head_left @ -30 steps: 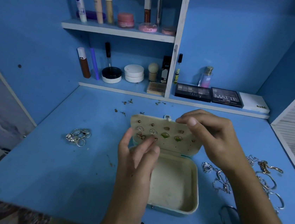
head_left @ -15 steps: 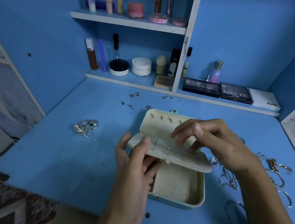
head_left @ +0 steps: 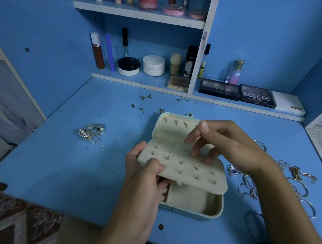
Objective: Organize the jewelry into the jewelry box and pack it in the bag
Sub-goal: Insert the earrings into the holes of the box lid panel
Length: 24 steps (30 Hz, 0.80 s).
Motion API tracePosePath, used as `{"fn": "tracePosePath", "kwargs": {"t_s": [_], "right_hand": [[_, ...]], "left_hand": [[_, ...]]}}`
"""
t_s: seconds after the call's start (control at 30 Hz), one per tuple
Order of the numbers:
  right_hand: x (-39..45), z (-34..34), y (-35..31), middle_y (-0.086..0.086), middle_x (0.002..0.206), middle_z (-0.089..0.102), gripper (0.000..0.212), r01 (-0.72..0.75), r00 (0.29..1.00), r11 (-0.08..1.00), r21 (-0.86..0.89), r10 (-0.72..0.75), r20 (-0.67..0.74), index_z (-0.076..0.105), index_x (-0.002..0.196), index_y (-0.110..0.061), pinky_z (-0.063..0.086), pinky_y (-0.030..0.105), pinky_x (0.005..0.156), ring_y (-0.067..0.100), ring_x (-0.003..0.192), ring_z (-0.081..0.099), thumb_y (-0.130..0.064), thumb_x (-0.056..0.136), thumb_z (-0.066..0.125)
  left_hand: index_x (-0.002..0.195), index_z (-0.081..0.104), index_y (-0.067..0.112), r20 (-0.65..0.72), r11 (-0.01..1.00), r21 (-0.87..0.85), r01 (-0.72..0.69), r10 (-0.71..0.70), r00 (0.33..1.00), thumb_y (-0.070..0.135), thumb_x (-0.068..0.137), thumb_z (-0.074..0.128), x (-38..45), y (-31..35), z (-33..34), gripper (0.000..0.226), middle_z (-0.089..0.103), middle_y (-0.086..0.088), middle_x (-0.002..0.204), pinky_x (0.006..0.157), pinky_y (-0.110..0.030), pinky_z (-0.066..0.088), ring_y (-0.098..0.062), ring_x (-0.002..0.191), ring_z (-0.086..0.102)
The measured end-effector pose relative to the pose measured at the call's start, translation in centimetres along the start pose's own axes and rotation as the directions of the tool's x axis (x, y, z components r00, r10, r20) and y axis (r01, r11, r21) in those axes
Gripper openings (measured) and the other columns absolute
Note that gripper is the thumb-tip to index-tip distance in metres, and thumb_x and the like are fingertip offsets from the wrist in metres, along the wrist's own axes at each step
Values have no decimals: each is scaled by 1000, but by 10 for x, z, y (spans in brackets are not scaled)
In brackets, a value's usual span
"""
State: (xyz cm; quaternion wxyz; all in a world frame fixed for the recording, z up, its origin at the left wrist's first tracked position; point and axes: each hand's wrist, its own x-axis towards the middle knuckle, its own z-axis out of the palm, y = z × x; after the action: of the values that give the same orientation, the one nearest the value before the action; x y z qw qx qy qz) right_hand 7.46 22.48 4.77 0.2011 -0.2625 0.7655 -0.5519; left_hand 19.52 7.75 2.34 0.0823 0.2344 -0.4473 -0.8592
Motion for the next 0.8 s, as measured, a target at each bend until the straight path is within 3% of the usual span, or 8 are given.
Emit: {"fn": "tracePosePath", "kwargs": {"t_s": [0.1,0.2,0.33,0.47,0.57,0.7,0.8], "right_hand": [[18,-5,2,6,92,73,44,-82,990,992,-97,70,-119,69,89,-3,53,25,56,16,71,69,-45,94,57],[43,-14,12,3,82,73,25,-141,959,956,-257,67,-276,69,86,-12,56,31,57,15,62,68,-32,97,62],[78,-25,26,4,81,73,17,-187,914,878,-440,-8,-405,71,85,-19,60,36,67,24,69,70,-26,96,60],[113,-26,38,0,89,72,16,-120,911,795,-594,-149,-384,74,94,-13,48,21,68,17,75,65,-21,95,60],[138,-26,45,1,87,69,15,-90,929,729,-679,-184,-321,75,97,-13,51,27,73,18,77,63,-16,94,61],[161,-29,54,7,100,74,21,-153,936,646,-748,-148,-319,75,99,-15,55,34,82,27,90,66,-13,91,56],[169,-28,57,7,105,74,25,-186,934,633,-752,-123,-335,76,101,-18,56,36,87,29,97,66,-14,89,55]], "left_hand": [[115,52,29,-5,1000,1,2,-2,1000,-7,94,39,-1,0,1,43,67,-5,111,77,-32,53,-16,94,68],[117,51,29,-14,1000,-16,12,-12,1000,-7,94,39,0,1,0,44,66,-5,112,74,-29,54,-14,94,68],[117,51,31,-18,1000,-14,23,-24,1000,-8,93,40,2,1,-1,47,67,-5,113,71,-27,55,-13,93,70],[120,50,30,-15,1000,-5,20,-20,1000,-7,93,40,2,0,-2,47,66,-4,116,78,-30,55,-15,99,68],[121,50,31,-11,1000,-5,24,-24,1000,-7,93,40,3,-1,-3,48,66,-4,117,80,-31,55,-16,102,68],[121,50,32,1,999,3,32,-32,999,-6,93,41,4,-1,-4,48,65,-4,119,83,-32,56,-16,105,67],[119,51,33,13,1000,-2,23,-23,1000,-1,85,54,6,-2,-6,49,66,-3,118,88,-34,56,-16,104,68]]}}
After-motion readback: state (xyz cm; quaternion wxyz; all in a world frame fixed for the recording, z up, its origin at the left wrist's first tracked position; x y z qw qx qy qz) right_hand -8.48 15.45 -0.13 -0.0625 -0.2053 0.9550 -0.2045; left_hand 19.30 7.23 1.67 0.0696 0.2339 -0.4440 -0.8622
